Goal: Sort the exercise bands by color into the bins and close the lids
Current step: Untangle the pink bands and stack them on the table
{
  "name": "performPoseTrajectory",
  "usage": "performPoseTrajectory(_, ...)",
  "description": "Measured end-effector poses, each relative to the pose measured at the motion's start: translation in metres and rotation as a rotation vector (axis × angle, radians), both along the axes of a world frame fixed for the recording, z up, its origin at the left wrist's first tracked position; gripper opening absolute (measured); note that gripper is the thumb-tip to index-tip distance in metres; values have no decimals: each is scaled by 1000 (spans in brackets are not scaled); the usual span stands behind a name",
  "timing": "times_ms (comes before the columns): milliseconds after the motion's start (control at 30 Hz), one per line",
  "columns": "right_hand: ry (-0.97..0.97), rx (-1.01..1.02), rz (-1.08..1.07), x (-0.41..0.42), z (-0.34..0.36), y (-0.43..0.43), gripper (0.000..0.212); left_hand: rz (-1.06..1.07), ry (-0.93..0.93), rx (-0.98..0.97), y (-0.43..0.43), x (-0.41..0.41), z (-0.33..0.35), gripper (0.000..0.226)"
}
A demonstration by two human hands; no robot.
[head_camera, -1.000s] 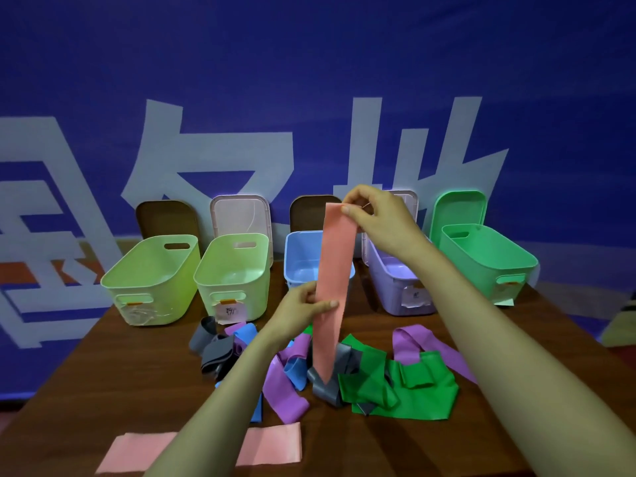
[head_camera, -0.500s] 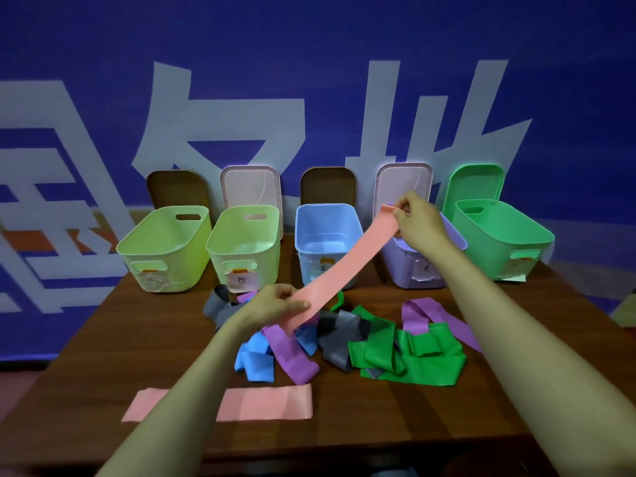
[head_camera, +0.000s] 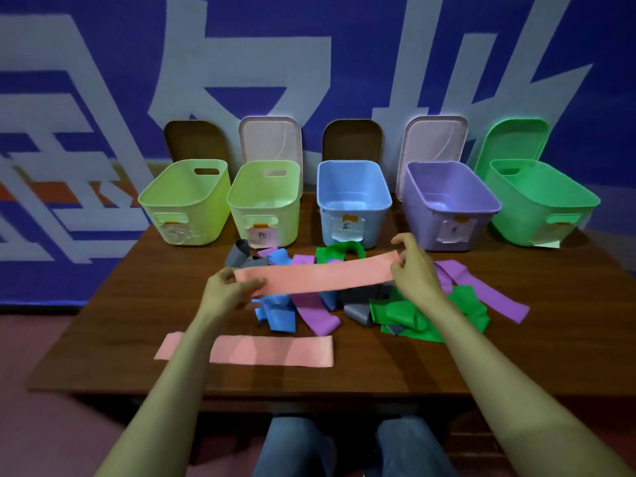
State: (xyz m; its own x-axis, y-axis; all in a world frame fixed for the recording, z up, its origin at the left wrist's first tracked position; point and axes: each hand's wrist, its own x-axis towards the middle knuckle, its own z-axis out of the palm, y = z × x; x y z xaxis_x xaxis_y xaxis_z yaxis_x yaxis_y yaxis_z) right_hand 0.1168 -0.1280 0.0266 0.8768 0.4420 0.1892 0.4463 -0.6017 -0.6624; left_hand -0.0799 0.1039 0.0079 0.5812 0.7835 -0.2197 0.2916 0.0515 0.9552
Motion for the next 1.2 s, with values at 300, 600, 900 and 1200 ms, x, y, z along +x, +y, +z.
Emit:
performPoseTrajectory(300, 164, 51, 90, -76, -67, 19, 22, 163, 143, 160, 21, -62, -37, 16)
performPoseTrajectory(600, 274, 34, 101, -109, -91, 30, 24, 365, 330, 270, 36, -116, -58, 24)
performPoseTrajectory(900, 259, -94, 116, -118, -94, 32, 22, 378, 378, 350, 37, -122, -69, 19)
performPoseTrajectory(1200, 271, -125, 79, -120, -102, 34, 18, 390, 405, 354, 35, -119, -76, 26)
